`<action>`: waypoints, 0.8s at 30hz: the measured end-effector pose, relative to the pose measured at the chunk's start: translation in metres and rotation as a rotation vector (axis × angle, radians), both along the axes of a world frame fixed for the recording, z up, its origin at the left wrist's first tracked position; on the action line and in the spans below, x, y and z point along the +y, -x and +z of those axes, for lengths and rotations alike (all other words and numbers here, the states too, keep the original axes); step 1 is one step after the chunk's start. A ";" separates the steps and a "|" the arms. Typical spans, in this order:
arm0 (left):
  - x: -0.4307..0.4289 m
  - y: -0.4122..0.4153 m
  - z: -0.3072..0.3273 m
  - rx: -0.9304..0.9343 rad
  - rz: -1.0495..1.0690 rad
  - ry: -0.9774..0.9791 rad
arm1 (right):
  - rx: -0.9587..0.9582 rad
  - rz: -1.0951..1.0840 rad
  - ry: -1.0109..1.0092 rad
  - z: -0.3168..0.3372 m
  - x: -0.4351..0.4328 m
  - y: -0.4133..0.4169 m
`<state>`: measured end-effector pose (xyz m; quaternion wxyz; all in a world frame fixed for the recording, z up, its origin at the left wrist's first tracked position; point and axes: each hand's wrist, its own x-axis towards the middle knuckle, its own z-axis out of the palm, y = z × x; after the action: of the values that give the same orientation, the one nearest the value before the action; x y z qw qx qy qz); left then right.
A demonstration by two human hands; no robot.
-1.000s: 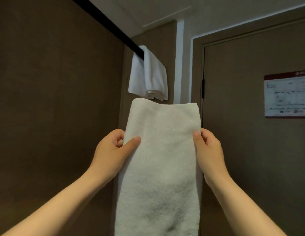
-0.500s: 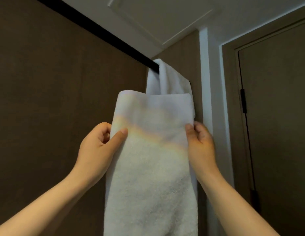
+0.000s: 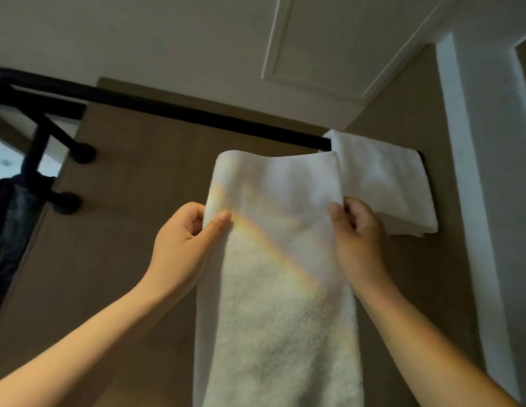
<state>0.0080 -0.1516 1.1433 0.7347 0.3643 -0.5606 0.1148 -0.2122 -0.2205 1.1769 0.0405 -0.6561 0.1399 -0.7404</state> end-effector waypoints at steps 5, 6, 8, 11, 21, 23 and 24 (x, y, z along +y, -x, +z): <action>0.015 0.002 0.011 0.002 0.009 0.047 | -0.071 0.052 0.092 0.009 0.001 -0.006; 0.017 0.002 0.015 0.010 0.005 0.068 | -0.058 0.033 0.130 0.012 0.003 -0.007; 0.019 0.001 0.020 0.002 -0.001 0.094 | 0.012 -0.049 0.196 0.016 0.005 -0.008; 0.020 -0.003 0.025 -0.103 -0.043 0.102 | 0.070 -0.078 0.232 0.022 0.004 -0.010; 0.011 -0.016 0.040 -0.431 0.112 0.031 | 0.284 -0.127 0.000 0.037 -0.002 0.009; 0.008 -0.019 0.042 -0.511 0.157 -0.052 | 0.384 -0.093 -0.109 0.040 0.000 0.015; 0.008 -0.019 0.044 -0.523 0.159 -0.061 | 0.403 -0.082 -0.126 0.042 0.002 0.018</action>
<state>0.0270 -0.1437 1.1878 0.5422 0.3872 -0.7042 0.2454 -0.2306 -0.2185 1.2189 0.0225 -0.7810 0.2180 -0.5849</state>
